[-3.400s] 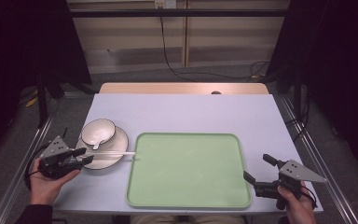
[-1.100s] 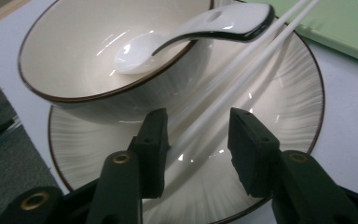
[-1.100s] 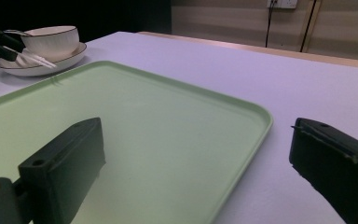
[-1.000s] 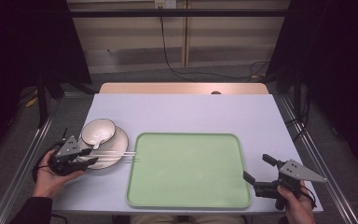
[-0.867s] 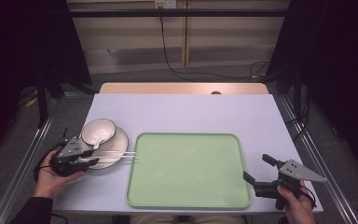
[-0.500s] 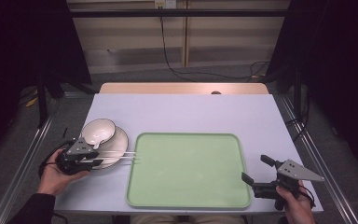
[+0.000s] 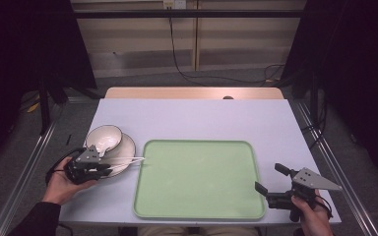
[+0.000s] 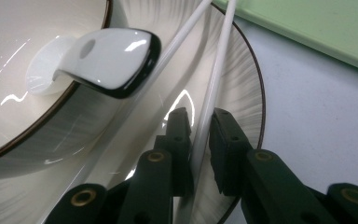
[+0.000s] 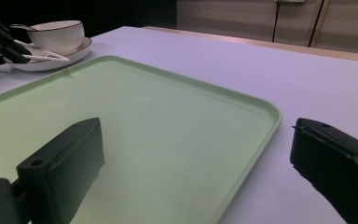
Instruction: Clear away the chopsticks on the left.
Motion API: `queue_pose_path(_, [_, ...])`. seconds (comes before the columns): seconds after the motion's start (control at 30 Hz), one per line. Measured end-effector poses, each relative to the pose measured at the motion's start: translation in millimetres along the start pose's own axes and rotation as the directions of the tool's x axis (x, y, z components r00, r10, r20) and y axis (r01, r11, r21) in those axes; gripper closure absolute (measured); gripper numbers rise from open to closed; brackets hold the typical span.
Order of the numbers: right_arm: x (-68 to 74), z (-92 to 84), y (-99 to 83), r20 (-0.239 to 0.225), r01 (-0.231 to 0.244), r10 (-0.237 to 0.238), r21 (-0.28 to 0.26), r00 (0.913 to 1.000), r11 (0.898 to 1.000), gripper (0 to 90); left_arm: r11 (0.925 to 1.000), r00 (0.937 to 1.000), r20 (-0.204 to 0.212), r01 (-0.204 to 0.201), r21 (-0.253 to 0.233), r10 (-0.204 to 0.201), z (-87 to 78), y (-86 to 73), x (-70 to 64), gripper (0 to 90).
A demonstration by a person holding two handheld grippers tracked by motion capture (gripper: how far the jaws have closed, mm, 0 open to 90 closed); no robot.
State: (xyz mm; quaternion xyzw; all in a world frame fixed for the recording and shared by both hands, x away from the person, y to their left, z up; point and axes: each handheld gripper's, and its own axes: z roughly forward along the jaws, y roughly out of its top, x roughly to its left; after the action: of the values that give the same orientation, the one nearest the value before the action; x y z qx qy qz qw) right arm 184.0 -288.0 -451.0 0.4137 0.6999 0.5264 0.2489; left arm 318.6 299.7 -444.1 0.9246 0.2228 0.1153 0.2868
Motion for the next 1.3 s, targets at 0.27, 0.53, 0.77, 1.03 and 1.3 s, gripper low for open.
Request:
queue_pose_path(0.27, [-0.5,0.7,0.1,0.001,-0.001,0.001,-0.003,1.0000,1.000,2.5,0.9993,0.9993,0.029,0.023,-0.030,-0.022,-0.8,-0.6,-4.1,84.9])
queue_pose_path(0.53, [-0.1,0.2,0.5,-0.008,0.003,-0.003,-0.008,1.0000,1.000,2.5,0.9957,0.9975,0.036,0.064,-0.067,-0.061,-6.0,1.7,-6.1,85.2])
queue_pose_path(0.77, [0.2,0.4,0.5,-0.006,0.001,-0.002,-0.006,1.0000,1.000,2.5,0.9862,0.9916,0.048,0.124,-0.109,-0.120,-14.7,6.0,-12.6,85.2])
queue_pose_path(1.03, [0.1,-0.2,0.5,-0.011,0.001,-0.002,-0.007,0.9999,1.000,2.4,0.9723,0.9830,-0.008,0.180,-0.149,-0.183,-24.2,8.5,-20.8,85.3])
queue_pose_path(1.3, [0.1,-0.2,0.5,-0.008,-0.001,0.001,-0.009,1.0000,1.000,2.2,0.9561,0.9673,-0.024,0.246,-0.160,-0.253,-27.0,11.7,-36.4,85.3])
